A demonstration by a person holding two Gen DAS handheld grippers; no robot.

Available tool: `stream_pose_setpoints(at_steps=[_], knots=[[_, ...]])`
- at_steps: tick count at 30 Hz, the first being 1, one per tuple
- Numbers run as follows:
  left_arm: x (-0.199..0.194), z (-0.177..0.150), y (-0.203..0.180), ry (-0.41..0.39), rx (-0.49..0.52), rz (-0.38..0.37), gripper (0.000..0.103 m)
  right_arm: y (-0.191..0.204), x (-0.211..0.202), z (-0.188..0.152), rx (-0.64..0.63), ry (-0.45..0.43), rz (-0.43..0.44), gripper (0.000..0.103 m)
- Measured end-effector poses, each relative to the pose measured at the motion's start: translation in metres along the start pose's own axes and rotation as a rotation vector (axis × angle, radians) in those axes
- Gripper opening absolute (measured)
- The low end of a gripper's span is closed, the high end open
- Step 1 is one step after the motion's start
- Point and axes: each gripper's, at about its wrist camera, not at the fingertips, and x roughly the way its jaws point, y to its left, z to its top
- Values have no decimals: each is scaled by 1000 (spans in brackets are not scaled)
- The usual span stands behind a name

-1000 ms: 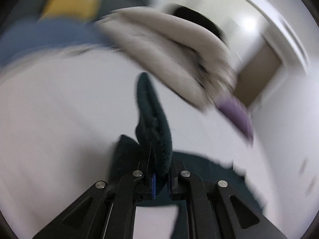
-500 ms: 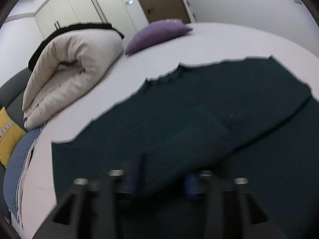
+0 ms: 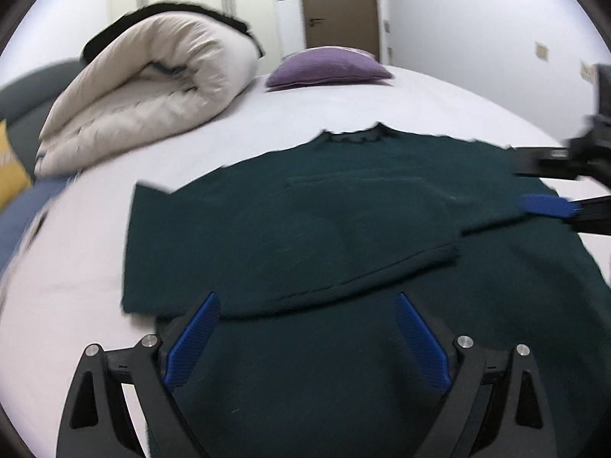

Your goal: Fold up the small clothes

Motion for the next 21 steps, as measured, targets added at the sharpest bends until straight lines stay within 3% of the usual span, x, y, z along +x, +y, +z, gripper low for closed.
stream_pose_setpoints(at_steps=[2, 7, 9, 11, 13, 21], knots=[[-5, -3, 17, -16, -43, -23, 95, 12, 32, 11, -12, 50, 11, 69], [-17, -7, 61, -42, -175, -69, 95, 24, 98, 26, -37, 151, -120, 66], [-19, -9, 80, -44, -243, -95, 94, 36, 107, 28, -93, 142, -155, 57], [-18, -11, 98, -42, -309, -115, 87, 46, 114, 26, -142, 167, -165, 27], [-17, -13, 111, -38, -355, -125, 81, 54, 113, 26, -195, 161, -197, 9], [-24, -7, 141, -74, -415, -118, 79, 63, 55, 46, -283, 42, -197, 7]])
